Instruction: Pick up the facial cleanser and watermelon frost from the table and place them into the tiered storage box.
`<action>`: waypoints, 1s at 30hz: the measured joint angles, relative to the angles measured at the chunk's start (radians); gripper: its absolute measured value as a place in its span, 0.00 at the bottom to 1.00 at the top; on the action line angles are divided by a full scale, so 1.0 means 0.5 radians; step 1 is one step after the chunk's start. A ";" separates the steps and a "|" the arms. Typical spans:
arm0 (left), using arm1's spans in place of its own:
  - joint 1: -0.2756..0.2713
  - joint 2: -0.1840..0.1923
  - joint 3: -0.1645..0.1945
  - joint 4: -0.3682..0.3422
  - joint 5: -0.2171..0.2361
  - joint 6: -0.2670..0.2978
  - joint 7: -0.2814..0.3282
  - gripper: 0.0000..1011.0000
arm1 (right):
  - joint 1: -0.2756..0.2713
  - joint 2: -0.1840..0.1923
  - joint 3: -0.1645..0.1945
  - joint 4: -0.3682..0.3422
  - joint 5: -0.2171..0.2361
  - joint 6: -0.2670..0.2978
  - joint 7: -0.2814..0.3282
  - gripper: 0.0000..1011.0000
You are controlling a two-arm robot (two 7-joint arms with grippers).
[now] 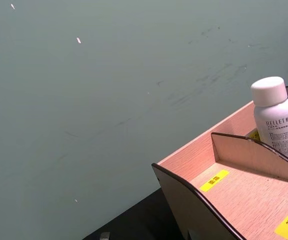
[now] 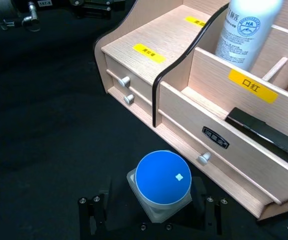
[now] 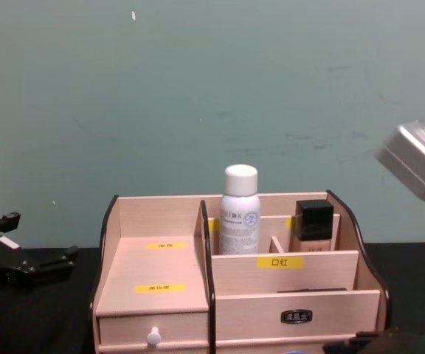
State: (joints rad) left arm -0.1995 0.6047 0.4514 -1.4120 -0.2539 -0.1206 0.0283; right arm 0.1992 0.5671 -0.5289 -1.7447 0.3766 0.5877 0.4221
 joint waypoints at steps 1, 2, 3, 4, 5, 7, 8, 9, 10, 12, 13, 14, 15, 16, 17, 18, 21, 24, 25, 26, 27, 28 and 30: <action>0.000 0.000 0.000 0.000 0.000 0.000 0.000 1.00 | 0.004 -0.002 -0.003 0.005 -0.001 -0.001 0.003 0.99; 0.000 0.000 0.000 0.000 0.000 0.000 0.000 1.00 | 0.008 -0.003 -0.005 0.009 -0.003 -0.002 0.007 0.99; 0.000 0.000 0.000 0.000 0.000 0.000 0.000 1.00 | 0.011 -0.006 -0.007 0.014 -0.003 -0.002 0.010 0.99; 0.000 0.000 0.000 0.000 0.000 0.000 0.000 1.00 | 0.016 -0.009 -0.011 0.022 -0.006 -0.003 0.013 0.99; 0.000 0.000 0.000 0.000 0.000 0.000 0.000 1.00 | 0.017 -0.010 -0.011 0.025 -0.006 -0.004 0.014 0.99; 0.000 0.000 0.000 0.000 0.000 0.000 0.000 1.00 | 0.022 -0.014 -0.014 0.036 -0.009 -0.004 0.016 0.99; 0.000 0.000 0.000 0.000 0.000 0.000 0.000 1.00 | 0.023 -0.015 -0.015 0.038 -0.010 -0.003 0.016 0.99; 0.000 0.000 0.000 0.000 0.000 0.000 0.000 1.00 | 0.023 -0.016 -0.015 0.039 -0.010 -0.002 0.016 0.99; 0.000 0.000 0.000 0.000 0.000 0.000 0.000 1.00 | 0.023 -0.016 -0.016 0.039 -0.011 -0.001 0.016 0.99; 0.000 0.000 0.000 0.000 0.000 0.000 0.000 1.00 | 0.028 -0.017 -0.020 0.042 -0.017 0.005 0.016 0.99; 0.000 0.000 0.000 0.000 0.000 0.000 0.000 1.00 | 0.030 -0.017 -0.022 0.043 -0.020 0.009 0.016 0.99; 0.000 0.000 0.000 0.000 0.000 0.000 0.000 1.00 | 0.030 -0.017 -0.022 0.043 -0.020 0.009 0.016 0.99; 0.000 0.000 0.000 0.000 0.000 0.000 0.000 1.00 | 0.032 -0.017 -0.023 0.044 -0.024 0.011 0.017 0.99; 0.000 0.000 0.000 0.000 0.000 0.000 0.000 1.00 | 0.033 -0.016 -0.023 0.044 -0.025 0.011 0.017 0.99; 0.000 0.000 0.000 0.000 0.000 0.000 0.000 1.00 | 0.033 -0.016 -0.023 0.045 -0.028 0.013 0.018 0.99; 0.000 0.000 0.000 0.000 0.000 0.000 0.000 1.00 | 0.034 -0.016 -0.024 0.046 -0.031 0.014 0.018 0.99; 0.000 0.000 0.000 0.000 0.000 0.000 0.000 1.00 | 0.039 -0.019 -0.030 0.053 -0.042 0.014 0.019 0.99; 0.000 0.000 0.000 0.000 0.000 0.000 0.000 1.00 | 0.042 -0.023 -0.032 0.061 -0.053 0.015 0.019 0.99; 0.000 0.000 0.000 0.000 0.000 0.000 0.000 1.00 | 0.042 -0.024 -0.032 0.063 -0.056 0.015 0.019 0.99; 0.000 0.000 0.000 0.000 0.000 0.000 0.000 1.00 | 0.042 -0.026 -0.032 0.066 -0.060 0.015 0.019 0.99; 0.000 0.000 0.000 0.000 0.000 0.000 0.000 1.00 | 0.042 -0.028 -0.032 0.069 -0.063 0.015 0.019 0.99; 0.000 0.000 0.000 0.000 0.000 0.000 0.000 1.00 | 0.042 -0.030 -0.032 0.071 -0.065 0.015 0.019 0.99; 0.000 0.000 0.000 0.000 0.000 0.000 0.000 1.00 | 0.044 -0.033 -0.032 0.076 -0.074 0.015 0.018 0.99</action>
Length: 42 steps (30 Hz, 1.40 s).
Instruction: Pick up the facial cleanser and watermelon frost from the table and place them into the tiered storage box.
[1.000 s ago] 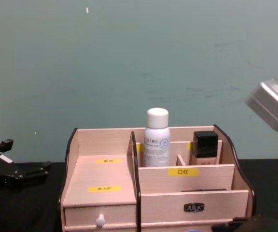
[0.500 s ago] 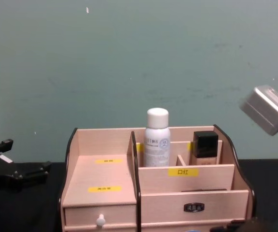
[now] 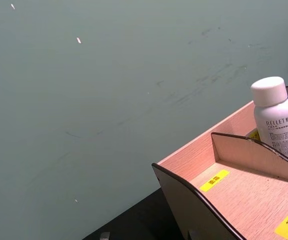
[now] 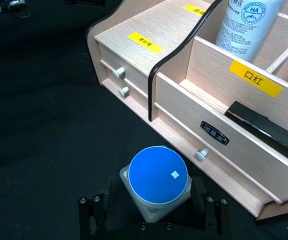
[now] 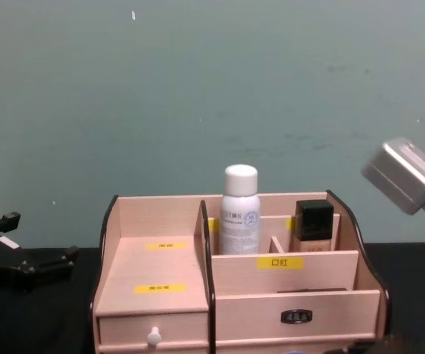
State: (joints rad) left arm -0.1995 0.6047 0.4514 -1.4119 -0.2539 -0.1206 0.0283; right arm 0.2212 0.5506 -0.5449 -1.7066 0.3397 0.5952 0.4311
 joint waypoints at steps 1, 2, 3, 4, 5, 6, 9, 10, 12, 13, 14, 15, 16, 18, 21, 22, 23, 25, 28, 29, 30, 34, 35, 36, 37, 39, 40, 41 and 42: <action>0.000 0.000 0.000 0.000 0.000 0.000 0.000 1.00 | 0.001 -0.001 0.000 0.002 -0.003 0.000 0.000 0.99; 0.000 0.000 0.000 0.000 0.000 0.000 0.000 1.00 | 0.002 -0.003 0.000 0.006 -0.009 0.000 0.000 0.99; 0.000 0.000 0.000 0.000 0.000 0.000 0.000 1.00 | 0.002 -0.005 0.000 0.007 -0.011 0.000 0.000 0.99; 0.000 0.000 0.000 0.000 0.000 0.000 0.000 1.00 | 0.003 -0.006 0.000 0.009 -0.014 0.000 0.000 0.99; 0.000 0.000 0.000 0.000 0.000 0.000 0.000 1.00 | 0.004 -0.008 0.000 0.011 -0.016 0.000 0.000 0.99; 0.000 0.000 0.000 0.000 0.000 0.000 0.000 1.00 | 0.007 -0.010 0.000 0.015 -0.021 0.000 0.003 0.99; 0.000 0.000 0.000 0.000 0.000 0.000 0.000 1.00 | 0.013 -0.013 -0.001 0.021 -0.030 -0.002 0.008 0.99; 0.000 0.000 0.000 0.000 0.000 0.000 0.000 1.00 | 0.017 -0.015 -0.002 0.025 -0.039 -0.004 0.009 0.99; 0.000 0.000 0.000 0.000 0.000 0.000 0.000 1.00 | 0.022 -0.017 -0.004 0.030 -0.048 -0.006 0.010 0.99; 0.000 0.000 0.000 0.000 0.000 0.000 0.000 1.00 | 0.025 -0.019 -0.005 0.033 -0.052 -0.008 0.011 0.99; 0.000 0.000 0.000 0.000 0.000 0.000 0.000 1.00 | 0.026 -0.020 -0.006 0.035 -0.056 -0.009 0.012 0.99; 0.000 0.000 0.000 0.000 0.000 0.000 0.000 1.00 | 0.026 -0.020 -0.006 0.035 -0.056 -0.010 0.012 0.99; 0.000 0.000 0.000 0.000 0.000 0.000 0.000 1.00 | 0.026 -0.020 -0.006 0.035 -0.056 -0.010 0.012 0.99; 0.000 0.000 0.000 0.000 0.000 0.000 0.000 1.00 | 0.032 -0.023 -0.009 0.040 -0.065 -0.013 0.012 0.99; 0.000 0.000 0.000 0.000 0.000 0.000 0.000 1.00 | 0.032 -0.032 -0.006 0.056 -0.067 -0.029 0.024 0.99; 0.000 0.000 0.000 0.000 0.000 0.000 0.000 1.00 | 0.032 -0.034 -0.005 0.060 -0.067 -0.033 0.027 0.99; 0.000 0.000 0.000 0.000 0.000 0.000 0.000 1.00 | 0.034 -0.038 -0.004 0.069 -0.067 -0.040 0.033 0.99; 0.000 0.000 0.000 0.000 0.000 0.000 0.000 1.00 | 0.036 -0.045 -0.004 0.081 -0.067 -0.051 0.041 0.99; 0.000 0.000 0.000 0.000 0.000 0.000 0.000 1.00 | 0.038 -0.050 -0.004 0.090 -0.067 -0.057 0.046 0.99; 0.000 0.000 0.000 0.000 0.000 0.000 0.000 1.00 | 0.040 -0.054 -0.005 0.097 -0.068 -0.063 0.049 0.99; 0.000 0.000 0.000 0.000 0.000 0.000 0.000 1.00 | 0.041 -0.055 -0.006 0.100 -0.069 -0.065 0.051 0.99; 0.000 0.000 0.000 0.000 0.000 0.000 0.000 1.00 | 0.046 -0.062 -0.008 0.113 -0.074 -0.075 0.055 0.99; 0.000 0.000 0.000 0.000 0.000 0.000 0.000 1.00 | 0.046 -0.064 -0.009 0.115 -0.076 -0.077 0.056 0.99; 0.000 0.000 0.000 0.000 0.000 0.000 0.000 1.00 | 0.048 -0.067 -0.011 0.118 -0.078 -0.081 0.057 0.99; 0.000 0.000 0.000 0.000 0.000 0.000 0.000 1.00 | 0.049 -0.067 -0.011 0.121 -0.080 -0.082 0.057 0.99; 0.000 0.000 0.000 0.000 0.000 0.000 0.000 1.00 | 0.051 -0.070 -0.013 0.125 -0.083 -0.086 0.059 0.99; 0.000 0.000 0.000 0.000 0.000 0.000 0.000 1.00 | 0.052 -0.070 -0.013 0.126 -0.084 -0.087 0.059 0.99; 0.000 0.000 0.000 0.000 0.000 0.000 0.000 1.00 | 0.052 -0.070 -0.014 0.126 -0.084 -0.087 0.059 0.99; 0.000 0.000 0.000 0.000 0.000 0.000 0.000 1.00 | 0.052 -0.070 -0.014 0.126 -0.084 -0.087 0.059 0.99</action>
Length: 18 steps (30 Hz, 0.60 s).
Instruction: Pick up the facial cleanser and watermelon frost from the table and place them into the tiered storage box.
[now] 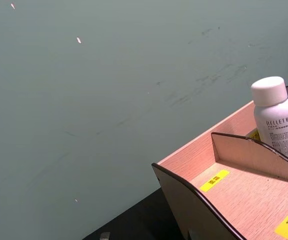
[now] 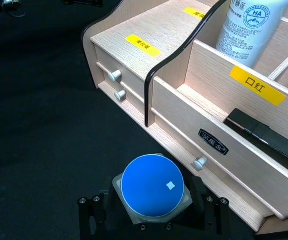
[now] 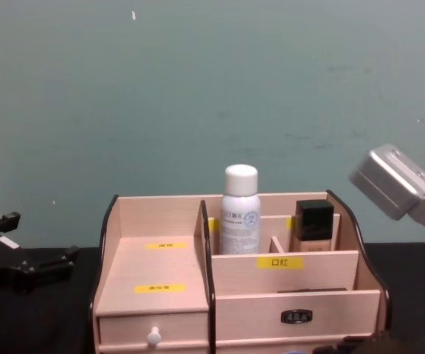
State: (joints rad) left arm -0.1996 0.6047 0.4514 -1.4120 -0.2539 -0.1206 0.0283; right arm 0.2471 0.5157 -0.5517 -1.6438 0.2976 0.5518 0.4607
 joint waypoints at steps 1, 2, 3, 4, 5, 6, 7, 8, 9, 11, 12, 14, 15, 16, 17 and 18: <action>0.000 0.000 0.000 0.000 0.000 0.000 0.000 1.00 | 0.000 0.000 0.000 0.000 0.000 0.000 0.000 0.99; 0.000 0.000 0.000 0.000 0.000 0.000 0.000 1.00 | 0.000 0.001 0.000 -0.001 0.000 0.000 0.000 0.99; 0.000 0.000 0.000 0.000 0.000 0.000 0.000 1.00 | -0.001 0.001 0.000 -0.001 0.000 0.000 0.000 0.99; 0.000 0.000 0.000 0.000 0.000 0.000 0.000 1.00 | -0.001 0.001 0.000 -0.002 0.000 0.000 0.000 0.99; 0.000 0.000 0.000 0.000 0.000 0.000 0.000 1.00 | -0.001 0.001 0.000 -0.002 0.000 0.001 0.000 0.99; 0.000 0.000 0.000 0.000 0.000 0.000 0.000 1.00 | -0.001 0.001 0.000 -0.002 0.000 0.001 0.000 0.99; 0.000 0.000 0.000 0.000 0.000 0.000 0.000 1.00 | -0.001 0.001 0.000 -0.003 0.001 0.001 0.000 0.98; 0.000 0.000 0.000 0.000 0.000 0.000 0.000 1.00 | -0.001 0.001 0.000 -0.003 0.001 0.001 0.000 0.97; 0.000 0.000 0.000 0.000 0.000 0.000 0.000 1.00 | -0.002 0.002 0.000 -0.003 0.001 0.001 0.000 0.96; 0.000 0.000 0.000 0.000 0.000 0.000 0.000 1.00 | -0.002 0.002 0.001 -0.004 0.002 0.001 0.000 0.90; 0.000 0.000 0.000 0.000 0.000 0.000 0.000 1.00 | -0.002 0.002 0.001 -0.004 0.002 0.002 0.000 0.89; 0.000 0.000 0.000 0.000 0.000 0.000 0.000 1.00 | -0.002 0.002 0.001 -0.004 0.002 0.002 -0.001 0.82; 0.000 0.000 0.000 0.000 0.000 0.000 0.000 1.00 | -0.003 0.002 0.001 -0.005 0.003 0.002 -0.001 0.81; 0.000 0.000 0.000 0.000 0.000 0.000 0.000 1.00 | -0.003 0.003 0.002 -0.005 0.003 0.002 -0.001 0.79; 0.000 0.000 0.000 0.000 0.000 0.000 0.000 1.00 | -0.003 0.003 0.002 -0.005 0.003 0.002 -0.001 0.75; 0.000 0.000 0.000 0.000 0.000 0.000 0.000 1.00 | -0.003 0.003 0.002 -0.006 0.003 0.002 -0.002 0.73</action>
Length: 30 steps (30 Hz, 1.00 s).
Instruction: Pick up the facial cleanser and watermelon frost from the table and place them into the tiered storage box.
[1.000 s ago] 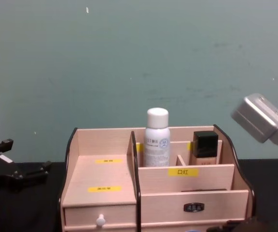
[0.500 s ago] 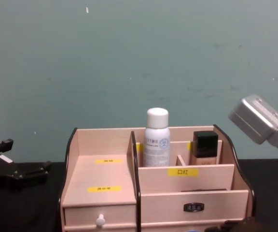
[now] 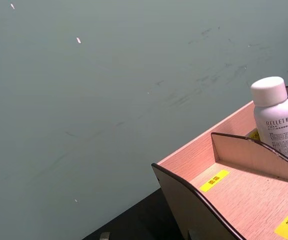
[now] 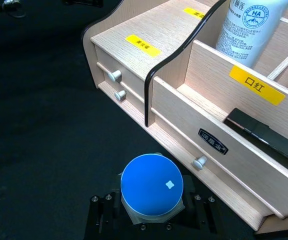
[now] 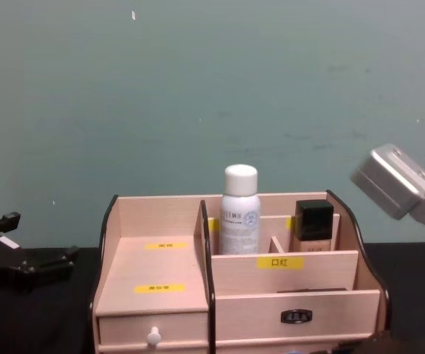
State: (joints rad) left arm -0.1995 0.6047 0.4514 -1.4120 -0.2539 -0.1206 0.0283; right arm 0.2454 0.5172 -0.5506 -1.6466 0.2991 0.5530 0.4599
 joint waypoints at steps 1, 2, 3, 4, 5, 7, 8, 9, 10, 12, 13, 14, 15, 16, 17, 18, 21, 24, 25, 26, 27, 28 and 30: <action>0.000 0.000 0.000 0.000 0.000 0.000 0.000 1.00 | 0.000 0.000 0.000 0.000 0.000 0.000 0.000 0.72; 0.000 0.000 0.000 0.000 0.000 0.000 0.000 1.00 | 0.000 0.000 0.000 0.000 0.000 0.000 0.000 0.72; 0.000 0.000 0.000 0.000 0.000 0.000 0.000 1.00 | -0.001 0.001 0.000 -0.001 0.000 0.001 0.000 0.72; 0.000 0.000 0.000 0.000 0.000 0.000 0.000 1.00 | -0.001 0.001 0.000 -0.001 0.000 0.001 -0.001 0.72; 0.000 0.000 0.000 0.000 0.000 0.000 0.000 1.00 | -0.001 0.001 0.000 -0.001 0.001 0.001 -0.001 0.72; 0.000 0.000 0.000 0.000 0.000 0.000 0.000 1.00 | -0.001 0.001 0.001 -0.001 0.001 0.001 -0.001 0.72; 0.000 0.000 0.000 0.000 0.000 0.000 0.000 1.00 | -0.001 0.001 0.001 -0.001 0.001 0.001 -0.001 0.72; 0.000 0.000 0.000 0.000 0.000 0.000 0.000 1.00 | -0.001 0.001 0.001 -0.001 0.001 0.001 -0.001 0.72; 0.000 0.000 0.000 0.000 0.000 0.000 0.000 1.00 | -0.001 0.001 0.001 -0.001 0.002 0.001 -0.001 0.72; 0.000 0.000 0.000 0.000 0.000 0.000 0.000 1.00 | -0.001 0.001 0.001 -0.001 0.002 0.002 -0.001 0.72; 0.000 0.000 0.000 0.000 0.000 0.000 0.000 1.00 | -0.001 0.001 0.001 -0.001 0.002 0.002 -0.001 0.72; 0.000 0.000 0.000 0.000 0.000 0.000 0.000 1.00 | -0.001 0.001 0.001 -0.001 0.002 0.002 -0.001 0.72; 0.000 0.000 0.000 0.000 0.000 0.000 0.000 1.00 | -0.001 0.001 0.001 -0.001 0.003 0.002 -0.001 0.72; 0.000 0.000 0.000 0.000 0.000 0.000 0.000 1.00 | -0.001 0.001 0.001 -0.001 0.003 0.002 -0.001 0.72; 0.000 0.000 0.000 0.000 0.000 0.000 0.000 1.00 | -0.001 0.001 0.001 -0.001 0.003 0.002 -0.001 0.72; 0.000 0.000 0.000 0.000 0.000 0.000 0.000 1.00 | -0.002 0.004 0.001 -0.002 0.006 -0.003 0.005 0.72; 0.000 0.000 0.000 0.000 0.000 0.000 0.000 1.00 | -0.002 0.009 0.002 -0.010 0.008 -0.012 0.019 0.72; 0.000 0.000 0.000 0.000 0.000 0.000 0.000 1.00 | 0.003 0.017 -0.004 -0.031 0.009 -0.011 0.032 0.72; 0.000 0.000 0.000 0.000 0.000 0.000 0.000 1.00 | 0.005 0.019 -0.006 -0.038 0.009 -0.009 0.034 0.72; 0.000 0.000 0.000 0.000 0.000 0.000 0.000 1.00 | 0.011 0.020 -0.013 -0.049 0.009 -0.001 0.039 0.72; 0.000 0.000 0.000 0.000 0.000 0.000 0.000 1.00 | 0.015 0.021 -0.016 -0.056 0.009 0.003 0.042 0.72; 0.000 0.000 0.000 0.000 0.000 0.000 0.000 1.00 | 0.025 0.024 -0.023 -0.070 0.008 0.012 0.047 0.72; 0.000 0.000 0.000 0.000 0.000 0.000 0.000 1.00 | 0.035 0.026 -0.029 -0.086 0.006 0.020 0.052 0.72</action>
State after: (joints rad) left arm -0.1995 0.6047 0.4514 -1.4119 -0.2539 -0.1206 0.0283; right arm 0.2631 0.5300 -0.5651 -1.6896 0.3023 0.5631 0.4860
